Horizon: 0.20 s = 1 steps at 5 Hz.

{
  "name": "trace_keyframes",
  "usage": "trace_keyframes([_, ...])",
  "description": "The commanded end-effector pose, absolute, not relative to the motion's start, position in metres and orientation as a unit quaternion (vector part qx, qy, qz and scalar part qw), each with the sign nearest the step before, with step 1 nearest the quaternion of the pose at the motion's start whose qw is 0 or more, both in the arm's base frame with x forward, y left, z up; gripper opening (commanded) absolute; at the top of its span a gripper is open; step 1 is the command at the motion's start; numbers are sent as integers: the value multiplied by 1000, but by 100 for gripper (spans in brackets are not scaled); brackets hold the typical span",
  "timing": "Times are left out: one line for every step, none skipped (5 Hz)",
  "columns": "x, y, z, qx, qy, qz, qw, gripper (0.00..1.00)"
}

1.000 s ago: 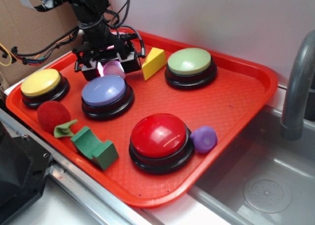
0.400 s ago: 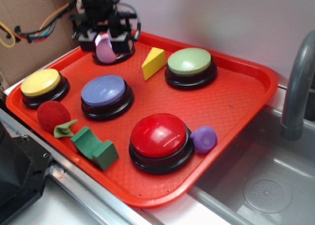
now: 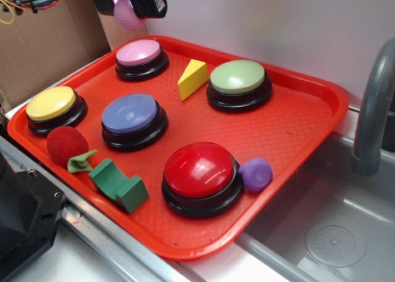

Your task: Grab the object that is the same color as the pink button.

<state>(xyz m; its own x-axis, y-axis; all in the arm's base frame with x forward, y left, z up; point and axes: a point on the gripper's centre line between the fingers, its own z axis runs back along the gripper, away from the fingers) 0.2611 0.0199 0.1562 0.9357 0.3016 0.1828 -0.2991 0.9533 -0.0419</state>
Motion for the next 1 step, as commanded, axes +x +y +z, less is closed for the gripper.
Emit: trace_keyframes([269,29,182,-10,-113,162,980,0])
